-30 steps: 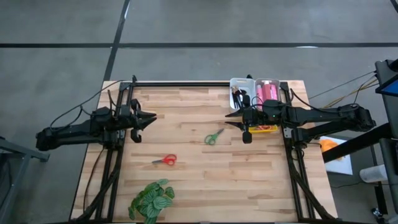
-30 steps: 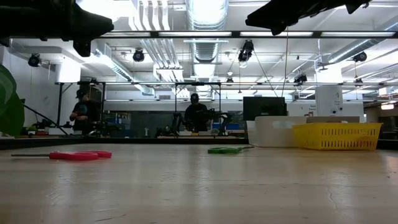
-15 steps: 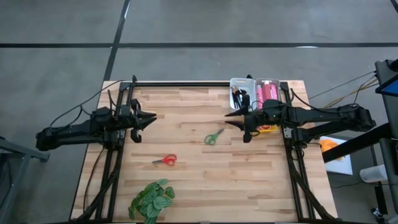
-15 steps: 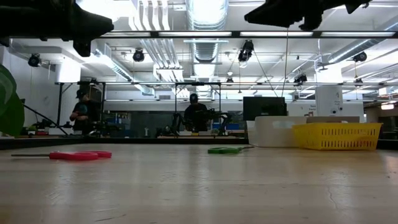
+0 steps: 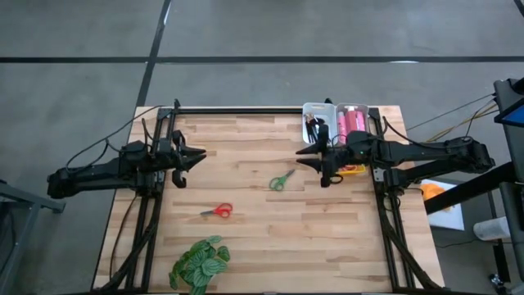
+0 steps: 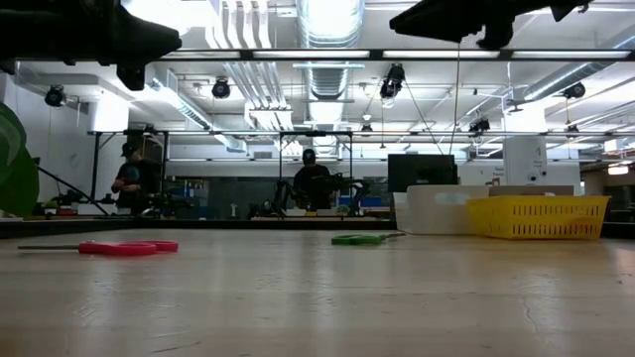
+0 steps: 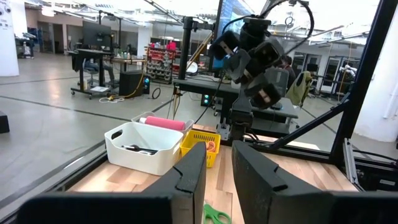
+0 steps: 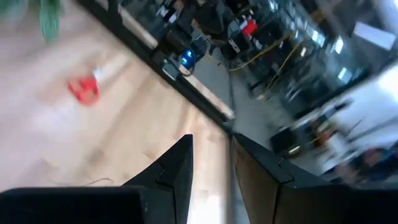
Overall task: Pick & Place Paint Supplies
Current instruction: Put the green scissors into the yellow bin
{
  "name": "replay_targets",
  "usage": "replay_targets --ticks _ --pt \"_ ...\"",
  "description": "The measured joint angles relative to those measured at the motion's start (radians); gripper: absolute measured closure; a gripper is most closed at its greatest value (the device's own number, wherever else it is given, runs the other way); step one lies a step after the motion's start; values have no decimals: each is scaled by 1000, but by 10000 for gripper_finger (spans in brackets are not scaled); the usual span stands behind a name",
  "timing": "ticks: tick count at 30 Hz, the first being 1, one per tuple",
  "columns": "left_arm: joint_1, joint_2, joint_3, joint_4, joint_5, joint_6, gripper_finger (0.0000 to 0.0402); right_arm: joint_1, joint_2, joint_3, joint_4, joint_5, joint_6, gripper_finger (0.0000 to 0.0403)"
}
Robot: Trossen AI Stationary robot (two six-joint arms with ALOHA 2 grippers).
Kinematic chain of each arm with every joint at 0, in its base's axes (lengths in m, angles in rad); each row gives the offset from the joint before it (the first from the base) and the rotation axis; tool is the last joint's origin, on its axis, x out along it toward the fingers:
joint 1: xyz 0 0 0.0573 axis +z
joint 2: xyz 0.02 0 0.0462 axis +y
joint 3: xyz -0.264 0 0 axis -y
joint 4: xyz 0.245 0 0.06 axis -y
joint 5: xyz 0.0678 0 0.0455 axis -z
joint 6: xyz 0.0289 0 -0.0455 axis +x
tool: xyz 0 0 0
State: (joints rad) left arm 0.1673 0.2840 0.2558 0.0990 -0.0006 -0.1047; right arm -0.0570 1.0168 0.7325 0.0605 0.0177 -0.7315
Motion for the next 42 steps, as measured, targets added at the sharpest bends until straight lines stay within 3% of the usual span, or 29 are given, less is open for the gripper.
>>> replay_targets --ticks 3,15,27,32,42 --pt "0 0 0 0 0 0 321 2 0 7 5 1 172 294" --pt "0 0 0 -6 0 0 321 2 46 -2 -42 -2 218 294" --pt "0 19 0 -143 0 0 321 11 427 151 -373 -71 110 294" --pt "0 26 0 -258 0 0 321 16 577 255 -400 -73 112 294" --pt "0 26 0 -554 0 0 321 39 809 486 -640 -84 103 294"
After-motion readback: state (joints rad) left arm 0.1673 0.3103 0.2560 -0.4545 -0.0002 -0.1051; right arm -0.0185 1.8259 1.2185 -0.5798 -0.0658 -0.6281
